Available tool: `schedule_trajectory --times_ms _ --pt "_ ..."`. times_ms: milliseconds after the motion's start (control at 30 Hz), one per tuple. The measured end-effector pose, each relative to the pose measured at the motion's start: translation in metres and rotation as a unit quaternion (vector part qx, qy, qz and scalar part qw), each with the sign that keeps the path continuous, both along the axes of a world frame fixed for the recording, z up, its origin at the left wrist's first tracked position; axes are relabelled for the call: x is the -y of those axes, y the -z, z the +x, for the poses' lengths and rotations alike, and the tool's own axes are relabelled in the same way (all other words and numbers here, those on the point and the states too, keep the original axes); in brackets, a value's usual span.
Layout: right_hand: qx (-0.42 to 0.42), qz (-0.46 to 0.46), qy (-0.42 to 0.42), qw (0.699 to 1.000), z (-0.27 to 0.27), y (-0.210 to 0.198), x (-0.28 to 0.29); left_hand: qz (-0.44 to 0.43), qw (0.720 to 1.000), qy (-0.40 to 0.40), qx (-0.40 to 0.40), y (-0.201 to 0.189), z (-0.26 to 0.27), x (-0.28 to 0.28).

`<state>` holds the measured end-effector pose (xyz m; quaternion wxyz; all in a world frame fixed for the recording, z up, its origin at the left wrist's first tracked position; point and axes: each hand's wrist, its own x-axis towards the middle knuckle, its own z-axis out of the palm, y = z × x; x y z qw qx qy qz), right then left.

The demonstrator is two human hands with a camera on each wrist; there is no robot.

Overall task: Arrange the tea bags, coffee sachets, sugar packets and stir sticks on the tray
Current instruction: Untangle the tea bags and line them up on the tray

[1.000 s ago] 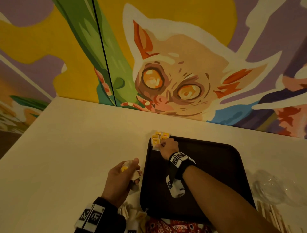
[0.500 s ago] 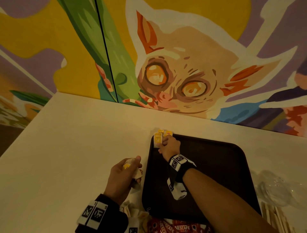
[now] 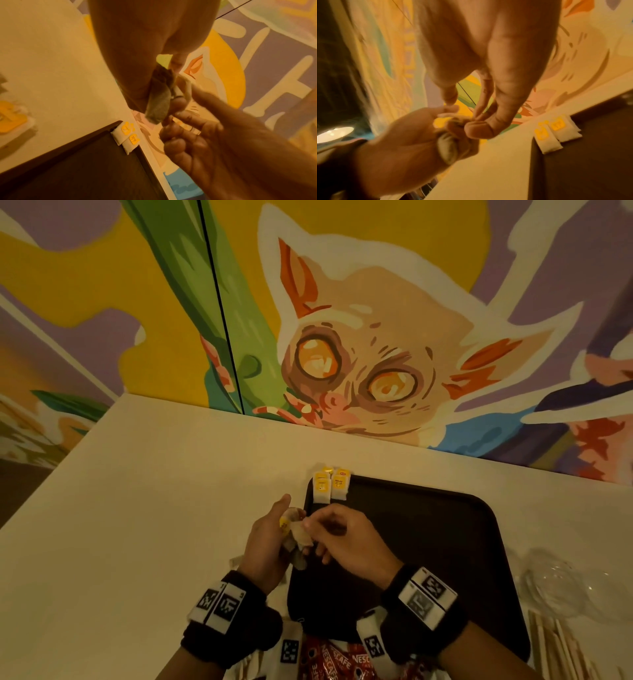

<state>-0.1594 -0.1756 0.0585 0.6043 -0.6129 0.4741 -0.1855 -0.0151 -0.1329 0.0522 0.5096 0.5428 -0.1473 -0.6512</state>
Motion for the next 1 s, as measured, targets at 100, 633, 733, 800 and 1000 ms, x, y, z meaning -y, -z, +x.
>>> schedule_trajectory --times_ms 100,633,733,800,1000 --pt "0.000 -0.024 -0.007 1.000 -0.008 -0.007 -0.015 0.007 0.999 0.002 0.033 -0.003 -0.007 0.000" --pt "0.070 -0.070 0.061 0.993 -0.033 -0.022 -0.036 -0.090 0.985 0.045 0.143 -0.012 -0.006 -0.034" --pt "0.085 -0.085 0.036 0.992 -0.037 -0.028 -0.039 -0.161 0.958 0.116 0.207 -0.025 -0.001 -0.037" --pt "0.096 -0.082 0.025 0.992 -0.039 -0.030 -0.040 -0.199 0.937 0.150 0.246 -0.034 0.002 -0.035" --pt "0.118 -0.063 -0.010 0.991 -0.045 -0.032 -0.043 -0.234 0.893 0.220 0.315 -0.045 0.008 -0.028"
